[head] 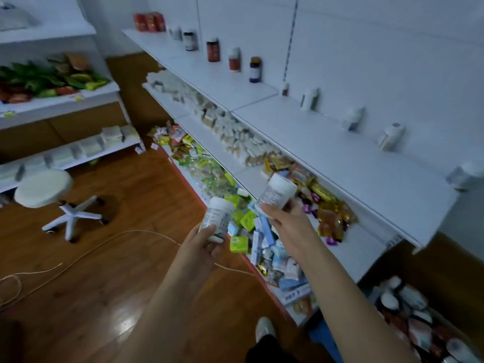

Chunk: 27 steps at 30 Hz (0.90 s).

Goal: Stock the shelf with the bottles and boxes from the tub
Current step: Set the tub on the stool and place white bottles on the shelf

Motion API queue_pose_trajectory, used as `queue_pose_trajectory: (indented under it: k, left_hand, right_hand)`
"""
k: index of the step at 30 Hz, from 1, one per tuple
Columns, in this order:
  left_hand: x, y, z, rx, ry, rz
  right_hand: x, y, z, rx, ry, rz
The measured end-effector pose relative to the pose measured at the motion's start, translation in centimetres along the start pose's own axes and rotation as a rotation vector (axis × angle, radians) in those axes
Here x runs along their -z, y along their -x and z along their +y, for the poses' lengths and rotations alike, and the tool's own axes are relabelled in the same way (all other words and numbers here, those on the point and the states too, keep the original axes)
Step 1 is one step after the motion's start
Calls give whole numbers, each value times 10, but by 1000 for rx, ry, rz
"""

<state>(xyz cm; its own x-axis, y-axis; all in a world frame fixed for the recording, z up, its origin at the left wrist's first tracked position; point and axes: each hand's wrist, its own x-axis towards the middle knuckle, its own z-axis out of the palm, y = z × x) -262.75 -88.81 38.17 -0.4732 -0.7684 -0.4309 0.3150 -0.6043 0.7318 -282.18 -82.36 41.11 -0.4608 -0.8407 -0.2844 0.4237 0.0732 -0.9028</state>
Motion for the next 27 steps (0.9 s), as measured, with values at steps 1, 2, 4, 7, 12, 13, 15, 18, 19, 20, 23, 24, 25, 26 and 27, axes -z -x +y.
queue_pose_trajectory:
  k: [1, 2, 4, 7, 12, 13, 15, 18, 19, 20, 23, 24, 25, 26, 27]
  left_hand:
    - [2, -4, 12, -28, -2, 1]
    - [3, -9, 24, -52, -10, 0]
    - [5, -23, 47, -89, -30, -4]
    - [3, -54, 83, -127, -78, 15]
    - [-6, -128, 157, -225, -203, 65]
    - [-7, -144, 173, -248, -238, 80]
    - [-10, -176, 204, -294, -302, 117]
    - [-14, -221, 250, -363, -353, 164]
    - [-16, -235, 263, -383, -357, 176]
    - [-17, -249, 275, -404, -364, 184]
    - [-16, -286, 304, -452, -410, 199]
    - [-14, -297, 312, -454, -429, 206]
    - [-12, -308, 318, -456, -445, 210]
    - [-10, -318, 324, -461, -456, 215]
    - [-7, -329, 330, -465, -462, 222]
  right_hand:
    - [-12, -8, -8, 24, 18, -26]
    - [-23, -18, -16, 50, 36, -47]
    - [-42, -42, -30, 95, 65, -76]
    - [-68, -92, -48, 158, 103, -107]
    - [-116, -190, -80, 232, 219, -180]
    - [-126, -209, -88, 239, 222, -187]
    - [-145, -244, -104, 256, 213, -193]
    - [-171, -292, -122, 277, 222, -217]
    - [-179, -308, -127, 281, 239, -224]
    - [-186, -324, -132, 284, 257, -226]
    - [-209, -371, -145, 295, 295, -227]
    - [-217, -385, -149, 301, 306, -224]
    - [-225, -398, -152, 310, 315, -220]
    - [-233, -412, -154, 319, 323, -218]
    - [-242, -425, -156, 326, 332, -219]
